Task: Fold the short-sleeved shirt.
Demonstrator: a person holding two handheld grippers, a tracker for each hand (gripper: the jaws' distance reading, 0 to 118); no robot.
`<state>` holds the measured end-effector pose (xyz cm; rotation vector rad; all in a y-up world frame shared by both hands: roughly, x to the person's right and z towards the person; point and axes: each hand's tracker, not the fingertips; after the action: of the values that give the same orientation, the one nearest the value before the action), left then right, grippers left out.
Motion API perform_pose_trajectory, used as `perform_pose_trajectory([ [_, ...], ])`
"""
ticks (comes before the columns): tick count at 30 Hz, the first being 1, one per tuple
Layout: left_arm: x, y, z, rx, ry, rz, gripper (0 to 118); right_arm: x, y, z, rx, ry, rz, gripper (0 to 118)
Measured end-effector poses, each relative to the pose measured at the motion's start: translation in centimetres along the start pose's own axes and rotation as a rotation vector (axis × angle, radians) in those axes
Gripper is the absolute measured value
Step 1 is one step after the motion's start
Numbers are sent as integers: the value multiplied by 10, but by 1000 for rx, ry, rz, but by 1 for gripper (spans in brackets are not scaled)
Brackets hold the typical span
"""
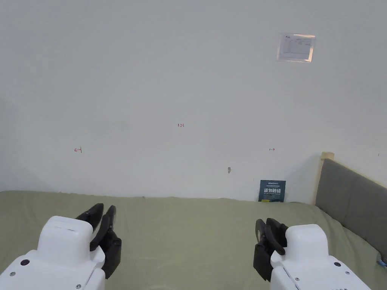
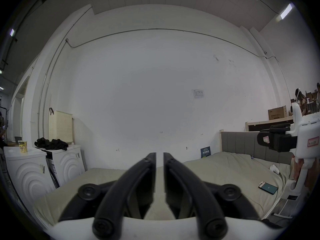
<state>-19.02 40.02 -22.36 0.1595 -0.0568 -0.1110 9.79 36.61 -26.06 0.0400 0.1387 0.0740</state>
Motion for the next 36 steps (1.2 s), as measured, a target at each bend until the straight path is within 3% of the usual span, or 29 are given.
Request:
perform_pose_trajectory([
  [2,1,0,-2,-3,-1,-3,89,0,-1,-1,-12,4,-2,77],
  [3,2,1,-3,-10,0,-3,101,0,-2,-1,-20,5,-4,98],
  [5,3,0,-2,-3,3,2,103,0,-4,-2,-28,7,-6,103],
  [6,4,0,-2,-2,5,3,108,0,-5,-1,-24,9,-8,116],
  [8,6,-1,-4,-16,13,-7,118,1,-5,1,-8,13,-12,117],
  [13,10,-1,-3,-29,4,-6,118,3,2,-6,-78,23,-82,117],
  [22,8,-2,-3,-34,27,6,118,1,11,-6,-102,-128,-73,117],
  [27,8,-2,-3,-31,27,16,118,4,13,-3,-101,-80,-112,117],
  [36,11,-3,-4,-47,32,16,118,-1,13,-4,-133,-79,-99,117],
])
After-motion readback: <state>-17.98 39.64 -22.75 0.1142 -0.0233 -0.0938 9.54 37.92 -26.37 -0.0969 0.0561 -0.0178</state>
